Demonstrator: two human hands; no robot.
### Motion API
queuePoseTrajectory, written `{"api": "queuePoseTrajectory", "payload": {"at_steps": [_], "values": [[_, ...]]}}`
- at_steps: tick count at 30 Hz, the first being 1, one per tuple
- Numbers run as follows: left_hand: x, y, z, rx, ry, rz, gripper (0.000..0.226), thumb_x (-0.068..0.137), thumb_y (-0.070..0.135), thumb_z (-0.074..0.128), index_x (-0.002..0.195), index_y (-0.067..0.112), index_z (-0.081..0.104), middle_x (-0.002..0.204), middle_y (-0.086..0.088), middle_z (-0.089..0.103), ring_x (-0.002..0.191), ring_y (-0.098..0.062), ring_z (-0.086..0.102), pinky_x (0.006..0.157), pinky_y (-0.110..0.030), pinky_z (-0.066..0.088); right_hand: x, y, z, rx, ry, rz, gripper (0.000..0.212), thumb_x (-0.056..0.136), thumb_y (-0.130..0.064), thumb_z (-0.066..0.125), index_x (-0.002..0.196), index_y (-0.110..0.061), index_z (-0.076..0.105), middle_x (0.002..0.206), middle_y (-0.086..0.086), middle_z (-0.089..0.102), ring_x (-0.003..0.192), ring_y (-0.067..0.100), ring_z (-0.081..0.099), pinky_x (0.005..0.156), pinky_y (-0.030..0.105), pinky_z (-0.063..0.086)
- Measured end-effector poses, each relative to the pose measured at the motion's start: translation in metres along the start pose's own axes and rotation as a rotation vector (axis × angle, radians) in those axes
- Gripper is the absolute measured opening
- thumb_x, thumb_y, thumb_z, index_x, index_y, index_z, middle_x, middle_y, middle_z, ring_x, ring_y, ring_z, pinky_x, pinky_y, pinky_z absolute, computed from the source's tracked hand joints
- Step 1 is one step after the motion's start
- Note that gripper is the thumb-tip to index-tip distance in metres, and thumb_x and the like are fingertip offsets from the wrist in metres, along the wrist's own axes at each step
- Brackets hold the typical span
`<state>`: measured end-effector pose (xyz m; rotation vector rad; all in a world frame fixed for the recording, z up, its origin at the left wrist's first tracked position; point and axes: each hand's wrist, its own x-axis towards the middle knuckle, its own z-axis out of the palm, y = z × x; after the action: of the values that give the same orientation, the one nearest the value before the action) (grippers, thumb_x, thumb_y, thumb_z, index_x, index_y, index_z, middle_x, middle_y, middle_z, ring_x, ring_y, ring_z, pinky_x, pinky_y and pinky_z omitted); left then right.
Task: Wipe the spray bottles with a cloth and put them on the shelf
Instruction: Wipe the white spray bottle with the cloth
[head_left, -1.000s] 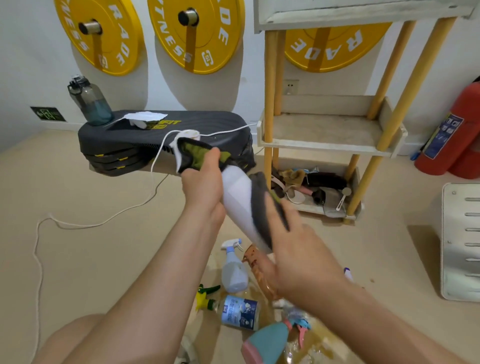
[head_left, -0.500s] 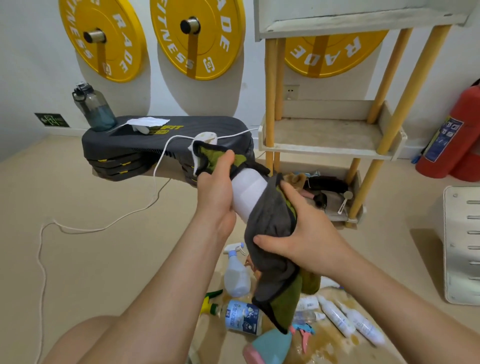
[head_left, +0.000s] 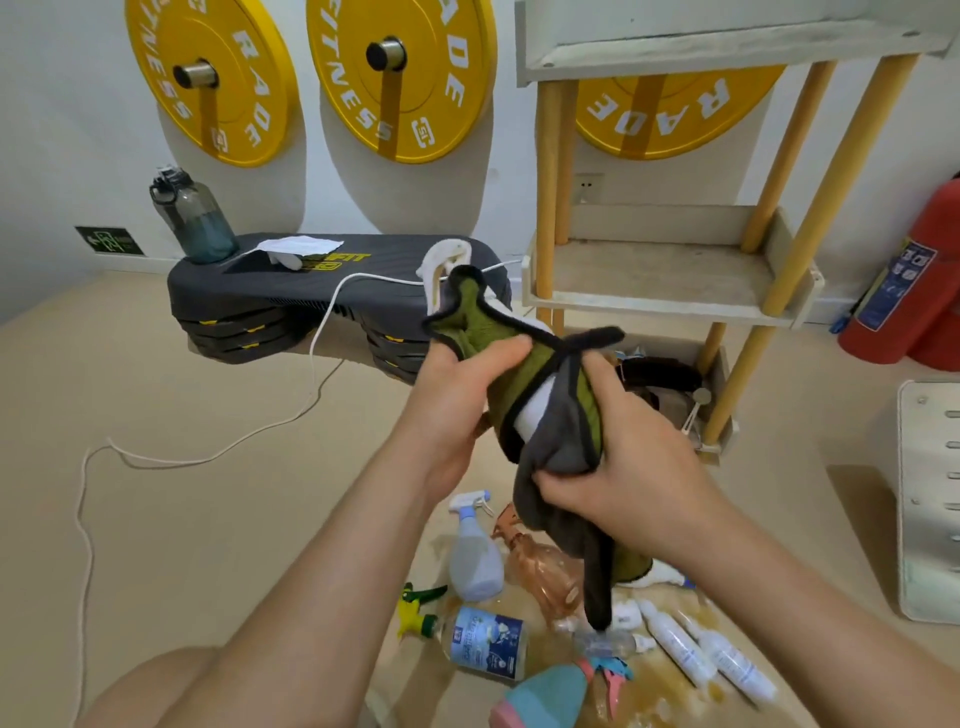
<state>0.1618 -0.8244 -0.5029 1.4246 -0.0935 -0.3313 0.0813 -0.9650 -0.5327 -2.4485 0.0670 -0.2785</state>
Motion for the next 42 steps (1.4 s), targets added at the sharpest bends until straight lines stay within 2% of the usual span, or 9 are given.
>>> {"api": "queuePoseTrajectory", "payload": {"at_steps": [8,14,19,23,26,31,35,39,42], "values": [[0.021,-0.009,-0.014,-0.289,0.348,-0.103,0.046,0.070,0.016,0.078,0.110,-0.001,0.065,0.102,-0.019,0.074,0.080,-0.028,0.073,0.074,-0.044,0.061,-0.022,-0.017,0.018,-0.287,-0.048,-0.154,0.106,0.081,-0.048,0.071,0.141,-0.062,-0.015,0.132,0.009,0.040,0.109,0.033,0.052,0.089,0.042,0.051],[0.020,-0.007,-0.020,-0.352,-0.011,-0.074,0.067,0.067,0.022,0.076,0.124,-0.008,0.060,0.123,-0.029,0.062,0.106,-0.041,0.064,0.098,-0.053,0.051,-0.008,-0.004,0.003,0.495,-0.348,0.060,0.117,0.069,-0.024,0.088,0.143,-0.064,0.008,0.127,-0.026,0.053,0.109,-0.005,0.059,0.084,0.014,0.051],[0.008,-0.008,-0.024,-0.451,-0.261,-0.089,0.052,0.077,0.029,0.073,0.121,0.002,0.063,0.117,-0.018,0.067,0.105,-0.031,0.065,0.095,-0.040,0.053,-0.011,-0.001,-0.009,1.031,-0.591,0.170,0.058,0.053,-0.020,0.081,0.110,-0.014,0.068,0.099,0.000,0.076,0.092,0.012,0.072,0.073,0.020,0.056],[0.004,-0.008,-0.015,-0.122,0.038,-0.031,0.035,0.099,0.038,0.056,0.113,0.007,0.067,0.116,-0.012,0.072,0.111,-0.028,0.067,0.103,-0.047,0.049,-0.018,-0.003,-0.001,0.729,-0.399,0.140,0.107,0.064,-0.024,0.089,0.145,-0.053,0.025,0.117,-0.034,0.060,0.105,-0.013,0.060,0.083,0.010,0.050],[-0.003,-0.010,-0.018,0.397,0.114,0.061,0.033,0.099,0.044,0.050,0.099,0.015,0.065,0.107,-0.006,0.072,0.105,-0.024,0.067,0.097,-0.048,0.051,-0.020,-0.005,0.000,0.345,-0.203,0.079,0.121,0.070,-0.031,0.084,0.131,-0.074,-0.010,0.119,-0.031,0.053,0.106,-0.003,0.060,0.089,0.024,0.052],[-0.005,0.002,-0.041,0.297,-0.116,-0.017,0.013,0.098,0.012,0.057,0.096,0.022,0.066,0.080,0.011,0.067,0.068,-0.007,0.056,0.059,-0.020,0.047,-0.010,0.011,-0.019,0.176,-0.074,0.063,0.121,0.071,-0.032,0.084,0.150,-0.055,-0.004,0.115,-0.019,0.057,0.101,0.006,0.060,0.085,0.031,0.053],[-0.003,-0.002,-0.055,-0.045,-0.274,-0.146,0.046,0.065,-0.011,0.064,0.101,0.018,0.068,0.090,-0.001,0.065,0.077,-0.013,0.057,0.066,-0.025,0.039,-0.008,0.018,-0.029,0.249,-0.064,0.067,0.125,0.070,-0.023,0.087,0.149,-0.058,-0.005,0.104,-0.032,0.055,0.095,-0.005,0.062,0.080,0.024,0.053],[-0.011,0.000,-0.068,0.110,-0.546,-0.200,0.055,0.056,0.009,0.073,0.110,0.012,0.070,0.093,-0.004,0.065,0.080,-0.014,0.057,0.067,-0.026,0.038,-0.007,0.028,-0.035,0.353,-0.113,0.134,0.130,0.069,-0.015,0.088,0.150,-0.056,-0.005,0.111,-0.034,0.051,0.099,-0.011,0.059,0.082,0.022,0.053],[-0.011,0.009,-0.075,0.366,-0.301,-0.201,0.029,0.072,0.032,0.078,0.098,0.021,0.077,0.096,0.001,0.071,0.090,-0.014,0.058,0.078,-0.031,0.038,-0.008,0.034,-0.041,0.379,-0.168,0.171,0.128,0.069,-0.012,0.088,0.153,-0.050,-0.001,0.120,-0.036,0.040,0.105,-0.011,0.053,0.078,0.012,0.047]]}}
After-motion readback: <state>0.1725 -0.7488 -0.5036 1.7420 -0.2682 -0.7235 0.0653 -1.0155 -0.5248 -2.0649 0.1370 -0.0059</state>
